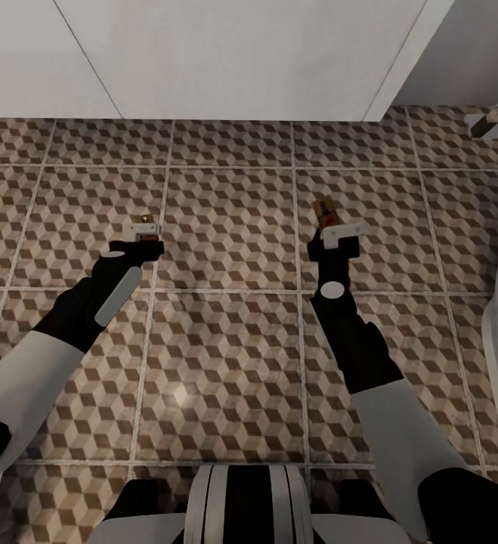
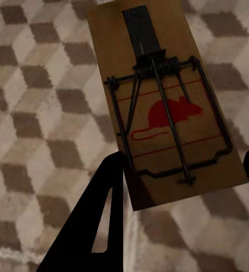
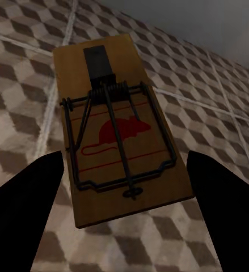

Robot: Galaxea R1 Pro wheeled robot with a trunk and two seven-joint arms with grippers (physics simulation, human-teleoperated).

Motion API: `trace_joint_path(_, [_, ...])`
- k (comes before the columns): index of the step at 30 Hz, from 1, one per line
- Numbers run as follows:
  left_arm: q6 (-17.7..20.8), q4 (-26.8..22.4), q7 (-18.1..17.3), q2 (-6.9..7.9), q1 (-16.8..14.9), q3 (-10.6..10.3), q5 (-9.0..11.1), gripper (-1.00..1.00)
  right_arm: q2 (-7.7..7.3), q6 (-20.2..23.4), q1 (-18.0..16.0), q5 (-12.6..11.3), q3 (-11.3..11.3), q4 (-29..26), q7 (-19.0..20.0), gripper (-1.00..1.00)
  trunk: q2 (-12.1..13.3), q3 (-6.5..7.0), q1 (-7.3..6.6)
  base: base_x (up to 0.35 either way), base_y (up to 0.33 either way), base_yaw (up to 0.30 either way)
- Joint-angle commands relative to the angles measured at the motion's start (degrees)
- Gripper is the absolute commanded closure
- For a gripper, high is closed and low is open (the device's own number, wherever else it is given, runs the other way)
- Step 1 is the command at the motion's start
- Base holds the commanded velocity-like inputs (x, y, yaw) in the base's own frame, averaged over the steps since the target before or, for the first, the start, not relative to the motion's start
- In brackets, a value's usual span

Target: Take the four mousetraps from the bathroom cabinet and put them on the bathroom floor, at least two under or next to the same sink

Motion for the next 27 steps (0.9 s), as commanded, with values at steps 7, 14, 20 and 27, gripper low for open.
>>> trace_joint_path(7, [-0.2,-1.1,-2.5,0.58,0.0,-0.3,0.5,1.0,-0.02,-0.5,0.1,0.5,0.1,0.2,2.2,1.0,0.0,-0.03,-0.01,0.0,0.0,0.0])
trace_joint_path(14, [-0.2,-0.2,-13.8,1.49,0.0,-0.3,0.4,1.0,-0.14,-0.6,0.2,0.4,0.1,0.2,5.2,1.0,0.0,-0.03,-0.01,0.0,0.0,0.0])
trace_joint_path(20, [-0.2,-0.1,-15.3,1.55,0.1,-0.3,0.5,1.0,-0.2,-0.6,0.2,0.4,0.0,0.2,8.5,1.0,0.0,-0.03,-0.01,0.0,0.0,0.0])
trace_joint_path(27, [-0.2,0.1,-15.4,1.57,0.1,-0.3,0.5,1.0,-0.4,-1.8,0.6,0.4,0.0,0.2,9.2,1.0,0.0,-0.03,-0.01,0.0,0.0,0.0])
